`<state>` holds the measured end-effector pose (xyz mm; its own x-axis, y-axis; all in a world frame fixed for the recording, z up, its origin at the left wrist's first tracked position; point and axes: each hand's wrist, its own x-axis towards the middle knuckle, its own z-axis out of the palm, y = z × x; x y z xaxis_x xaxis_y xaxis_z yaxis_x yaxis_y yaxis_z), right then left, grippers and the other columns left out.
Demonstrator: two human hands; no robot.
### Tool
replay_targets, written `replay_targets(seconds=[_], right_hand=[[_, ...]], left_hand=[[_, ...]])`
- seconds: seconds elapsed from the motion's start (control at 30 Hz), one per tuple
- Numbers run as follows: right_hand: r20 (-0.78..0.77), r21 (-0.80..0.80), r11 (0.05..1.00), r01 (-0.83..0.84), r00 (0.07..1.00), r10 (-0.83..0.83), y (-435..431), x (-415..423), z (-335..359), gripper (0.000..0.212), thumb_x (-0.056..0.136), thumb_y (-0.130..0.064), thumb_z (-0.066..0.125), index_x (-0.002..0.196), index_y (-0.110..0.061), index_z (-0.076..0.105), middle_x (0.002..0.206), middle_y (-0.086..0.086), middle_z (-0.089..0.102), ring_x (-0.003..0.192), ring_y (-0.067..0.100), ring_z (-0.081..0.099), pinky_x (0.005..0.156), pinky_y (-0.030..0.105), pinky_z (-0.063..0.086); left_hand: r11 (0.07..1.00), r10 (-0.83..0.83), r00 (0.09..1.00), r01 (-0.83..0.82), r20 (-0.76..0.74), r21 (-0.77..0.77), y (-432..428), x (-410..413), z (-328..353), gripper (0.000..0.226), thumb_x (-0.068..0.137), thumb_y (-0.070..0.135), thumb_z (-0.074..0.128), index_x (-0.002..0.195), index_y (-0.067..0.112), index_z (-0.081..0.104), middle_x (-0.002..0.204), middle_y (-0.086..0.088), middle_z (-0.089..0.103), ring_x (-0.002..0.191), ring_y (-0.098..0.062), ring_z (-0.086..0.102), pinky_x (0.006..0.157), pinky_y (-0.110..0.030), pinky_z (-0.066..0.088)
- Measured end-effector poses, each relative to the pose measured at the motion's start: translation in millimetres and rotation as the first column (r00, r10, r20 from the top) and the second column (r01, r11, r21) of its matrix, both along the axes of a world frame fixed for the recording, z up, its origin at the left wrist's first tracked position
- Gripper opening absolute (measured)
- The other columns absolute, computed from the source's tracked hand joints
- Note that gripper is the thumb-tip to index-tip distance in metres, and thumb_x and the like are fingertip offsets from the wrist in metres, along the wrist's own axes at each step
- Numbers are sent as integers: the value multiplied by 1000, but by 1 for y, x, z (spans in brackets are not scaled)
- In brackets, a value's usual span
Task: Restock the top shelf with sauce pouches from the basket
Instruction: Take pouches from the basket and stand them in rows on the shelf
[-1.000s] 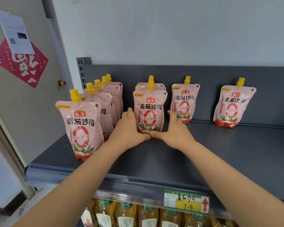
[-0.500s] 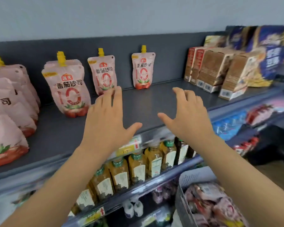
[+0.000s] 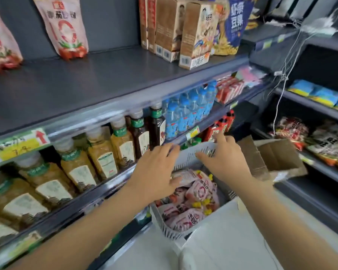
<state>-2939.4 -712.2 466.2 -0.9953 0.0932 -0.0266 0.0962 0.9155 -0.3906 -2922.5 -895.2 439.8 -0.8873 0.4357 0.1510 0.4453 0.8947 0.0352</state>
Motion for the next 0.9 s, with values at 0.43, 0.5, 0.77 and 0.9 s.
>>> replay_targets(seconds=[0.43,0.5,0.77,0.9], right_hand=[[706,-226,875,428,690,-156,64,-117,-187,93,83,-39,70,146,-1,15,137,18,44,118,31,51,89,36,46],[777,-238,843,482,615,-132,65,-122,-215,86,81,-35,72,145,0,27,132,14,49,119,27,52,82,27,49],[870,-186,768,612,466,-161,48,-134,-276,89,82,-39,66,147,0,18,147,19,28,133,37,32,106,39,35],[848,-77,708,702,419,-324,51,-130,-290,115,59,-61,76,144,0,28,142,14,41,128,31,42,103,37,40]], left_hand=[[954,291,843,-289,453,-75,67,-80,-130,66,88,47,54,143,23,27,144,3,35,128,-17,42,97,-33,45],[944,323,812,-313,486,-103,69,-79,-142,69,88,49,52,146,24,23,144,3,35,127,-16,43,94,-31,46],[924,379,742,-335,554,-184,63,-88,-179,74,88,51,50,148,21,20,142,2,37,126,-19,43,100,-33,42],[923,380,732,-338,565,-184,67,-92,-193,76,89,50,50,150,18,17,148,0,32,128,-19,42,102,-33,41]])
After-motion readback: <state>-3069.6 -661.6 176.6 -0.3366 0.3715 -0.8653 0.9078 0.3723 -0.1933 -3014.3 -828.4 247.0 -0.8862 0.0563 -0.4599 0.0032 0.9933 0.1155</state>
